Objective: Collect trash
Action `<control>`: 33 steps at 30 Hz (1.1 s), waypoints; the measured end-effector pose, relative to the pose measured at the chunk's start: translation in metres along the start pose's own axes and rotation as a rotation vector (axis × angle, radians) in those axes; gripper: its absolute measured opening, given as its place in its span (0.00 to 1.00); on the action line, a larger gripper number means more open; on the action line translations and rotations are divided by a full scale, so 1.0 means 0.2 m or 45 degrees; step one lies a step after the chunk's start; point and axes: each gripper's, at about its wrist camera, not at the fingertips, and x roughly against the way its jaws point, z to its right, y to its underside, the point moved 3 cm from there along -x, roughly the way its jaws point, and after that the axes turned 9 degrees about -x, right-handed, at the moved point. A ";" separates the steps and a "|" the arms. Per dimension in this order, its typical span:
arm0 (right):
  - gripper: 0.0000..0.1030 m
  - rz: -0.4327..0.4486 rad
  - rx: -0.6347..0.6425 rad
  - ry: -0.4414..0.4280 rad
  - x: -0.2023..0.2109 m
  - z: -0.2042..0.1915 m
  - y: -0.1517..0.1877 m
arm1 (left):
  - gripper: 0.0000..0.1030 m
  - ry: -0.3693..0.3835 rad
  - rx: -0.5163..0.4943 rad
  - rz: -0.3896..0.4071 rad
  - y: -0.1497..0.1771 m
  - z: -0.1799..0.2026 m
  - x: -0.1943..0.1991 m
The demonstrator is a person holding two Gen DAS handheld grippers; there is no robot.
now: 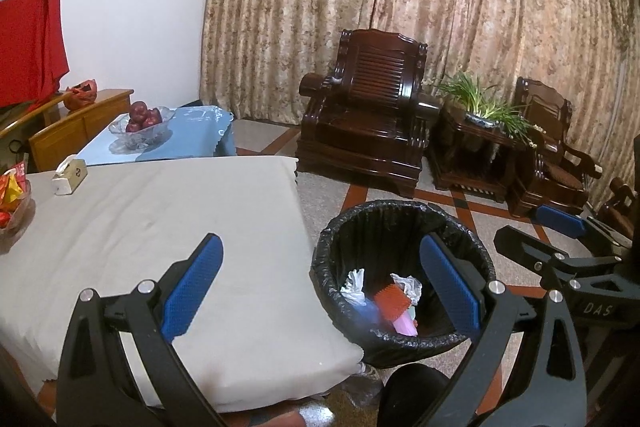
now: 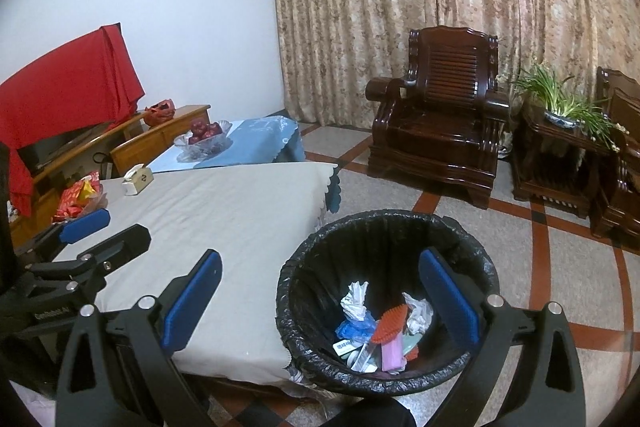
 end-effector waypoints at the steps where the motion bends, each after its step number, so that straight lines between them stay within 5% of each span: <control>1: 0.94 0.000 0.000 0.000 0.00 0.00 0.00 | 0.93 0.000 -0.002 0.000 0.00 0.00 0.00; 33: 0.94 -0.002 0.002 0.002 0.00 -0.01 -0.01 | 0.93 -0.001 -0.003 -0.001 0.00 0.00 0.00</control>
